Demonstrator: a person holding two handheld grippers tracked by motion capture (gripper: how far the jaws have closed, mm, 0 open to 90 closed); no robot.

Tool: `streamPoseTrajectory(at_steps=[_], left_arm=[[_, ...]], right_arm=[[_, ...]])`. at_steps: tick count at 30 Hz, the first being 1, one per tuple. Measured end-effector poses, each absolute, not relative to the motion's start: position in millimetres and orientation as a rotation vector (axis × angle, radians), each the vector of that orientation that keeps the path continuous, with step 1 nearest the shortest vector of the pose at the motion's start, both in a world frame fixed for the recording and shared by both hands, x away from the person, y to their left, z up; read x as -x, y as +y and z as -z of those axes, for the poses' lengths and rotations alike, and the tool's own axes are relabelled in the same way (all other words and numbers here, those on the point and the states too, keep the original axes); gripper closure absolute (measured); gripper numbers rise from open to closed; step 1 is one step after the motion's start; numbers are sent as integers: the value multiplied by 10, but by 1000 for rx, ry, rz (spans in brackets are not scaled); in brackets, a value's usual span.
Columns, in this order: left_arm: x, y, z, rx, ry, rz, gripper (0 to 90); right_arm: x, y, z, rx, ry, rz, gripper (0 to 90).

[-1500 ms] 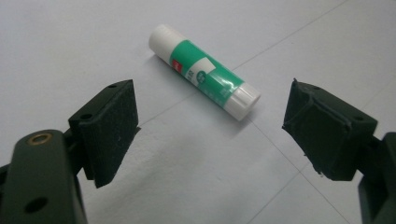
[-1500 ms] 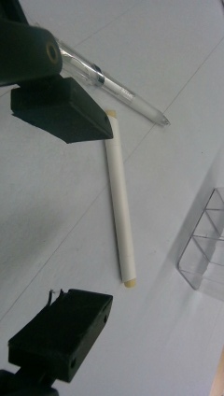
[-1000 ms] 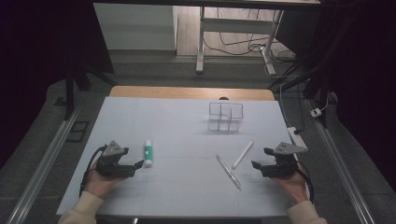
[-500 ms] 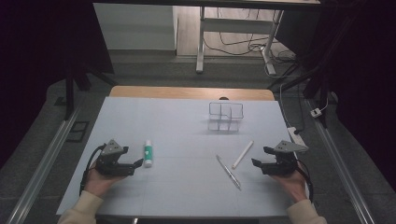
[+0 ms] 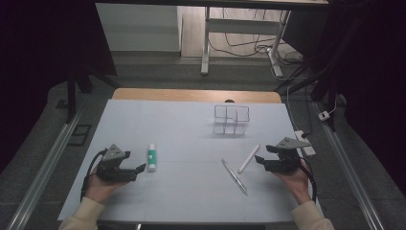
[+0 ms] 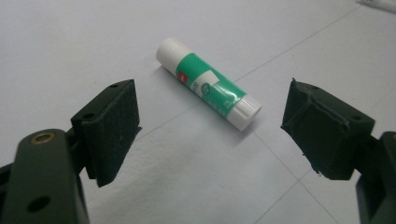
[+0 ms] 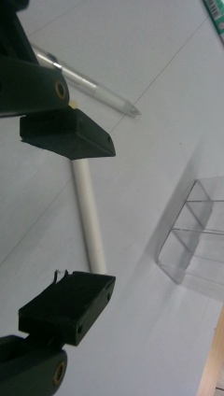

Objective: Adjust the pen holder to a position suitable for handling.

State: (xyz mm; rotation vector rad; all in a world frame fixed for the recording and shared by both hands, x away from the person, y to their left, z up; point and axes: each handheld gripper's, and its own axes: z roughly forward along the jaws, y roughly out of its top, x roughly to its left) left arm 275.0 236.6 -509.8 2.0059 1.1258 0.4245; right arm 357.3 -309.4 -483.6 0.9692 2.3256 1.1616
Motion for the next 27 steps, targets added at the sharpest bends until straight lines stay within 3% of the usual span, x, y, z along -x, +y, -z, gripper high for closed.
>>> streamPoseTrajectory(at_steps=[10,21,27], left_arm=[[-2741,2372,5101,-2009,1128,-431,191],[-2720,2359,5114,-2015,1121,-428,189],[-2727,2356,5120,-2016,1123,-431,188]], right_arm=[[-3725,-2996,4787,-994,2319,-1151,389],[-3921,-2987,4791,-1064,2299,-1140,538],[-4040,-2948,4805,-1064,2299,-1108,705]])
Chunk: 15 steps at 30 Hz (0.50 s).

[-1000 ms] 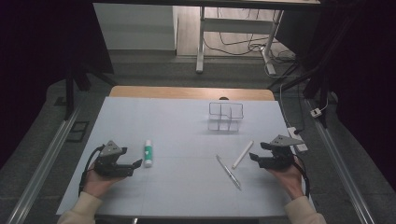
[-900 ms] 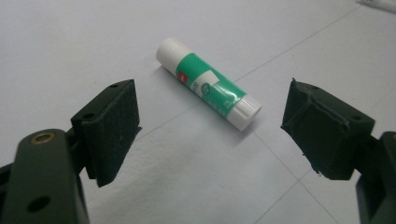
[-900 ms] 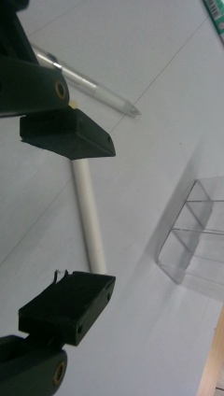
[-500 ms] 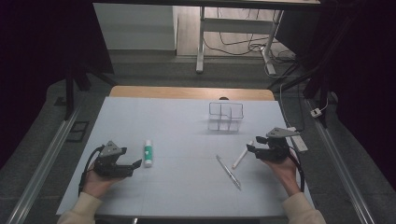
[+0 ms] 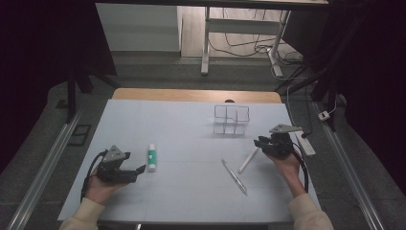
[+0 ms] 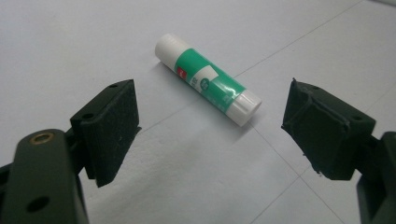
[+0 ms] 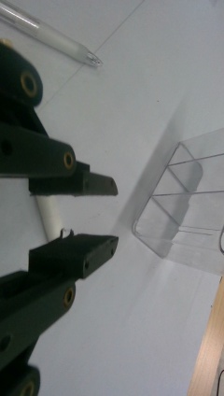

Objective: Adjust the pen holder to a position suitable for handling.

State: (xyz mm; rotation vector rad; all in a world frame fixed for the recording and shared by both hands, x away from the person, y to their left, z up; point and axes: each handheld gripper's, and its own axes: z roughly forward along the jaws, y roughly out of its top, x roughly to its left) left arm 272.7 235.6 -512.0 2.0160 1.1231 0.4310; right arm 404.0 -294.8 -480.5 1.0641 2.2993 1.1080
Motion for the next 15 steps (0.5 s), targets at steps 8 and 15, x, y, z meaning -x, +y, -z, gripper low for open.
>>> streamPoseTrajectory(at_steps=[8,15], left_arm=[[-2742,2329,5141,-2026,1117,-428,187],[-2750,2321,5146,-2031,1117,-429,186]], right_arm=[[-4161,-2928,4796,-1060,2289,-1089,892],[-4287,-2939,4777,-1094,2269,-1075,894]])
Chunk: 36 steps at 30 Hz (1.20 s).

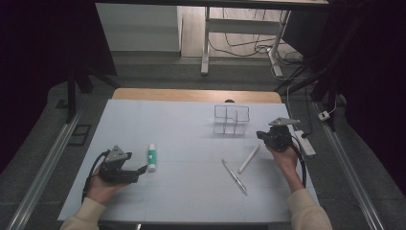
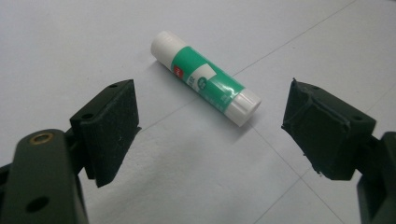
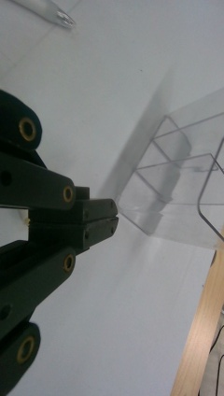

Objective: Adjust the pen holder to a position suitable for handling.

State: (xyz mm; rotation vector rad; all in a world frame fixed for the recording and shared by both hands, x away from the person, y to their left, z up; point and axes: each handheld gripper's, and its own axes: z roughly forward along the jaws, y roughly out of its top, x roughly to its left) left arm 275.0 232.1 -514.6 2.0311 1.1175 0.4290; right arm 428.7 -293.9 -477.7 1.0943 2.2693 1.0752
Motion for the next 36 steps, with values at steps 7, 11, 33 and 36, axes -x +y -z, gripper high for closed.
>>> streamPoseTrajectory(at_steps=[7,11,33,36], left_arm=[[-2750,2320,5149,-2031,1121,-432,185],[-2752,2314,5155,-2034,1120,-431,185],[-2761,2293,5181,-2049,1124,-430,188],[-2763,2292,5187,-2053,1124,-429,188]], right_arm=[[-4447,-2889,4819,-1114,2259,-1064,894],[-4531,-2859,4840,-1127,2253,-1066,894],[-4803,-2715,4926,-1121,2246,-1057,894],[-4820,-2702,4924,-1126,2241,-1071,894]])
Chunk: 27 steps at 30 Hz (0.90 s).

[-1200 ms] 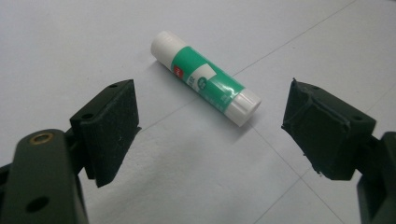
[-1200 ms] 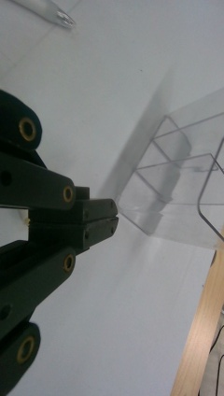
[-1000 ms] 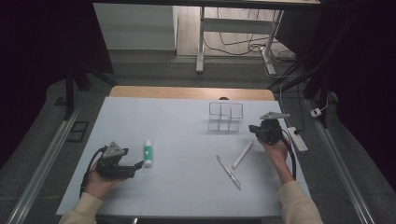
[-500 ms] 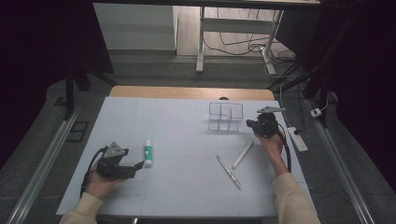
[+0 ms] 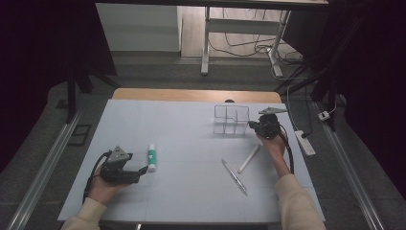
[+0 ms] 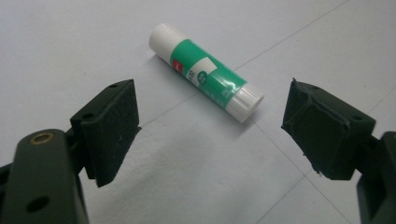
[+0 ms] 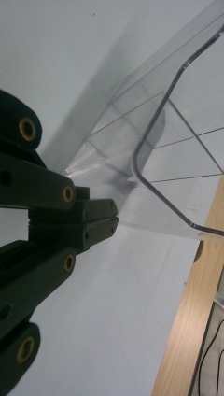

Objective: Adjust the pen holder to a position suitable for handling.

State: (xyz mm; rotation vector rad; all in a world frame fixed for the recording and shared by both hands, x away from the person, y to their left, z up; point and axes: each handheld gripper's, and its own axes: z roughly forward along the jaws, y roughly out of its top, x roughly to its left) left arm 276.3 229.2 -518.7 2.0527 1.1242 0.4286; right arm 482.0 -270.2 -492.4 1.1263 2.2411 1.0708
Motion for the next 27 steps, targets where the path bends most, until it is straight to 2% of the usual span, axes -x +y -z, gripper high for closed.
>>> streamPoseTrajectory(at_steps=[27], left_arm=[[-2766,2268,5205,-2072,1117,-429,191]], right_arm=[[-4807,-2584,4918,-1083,2238,-1058,894]])
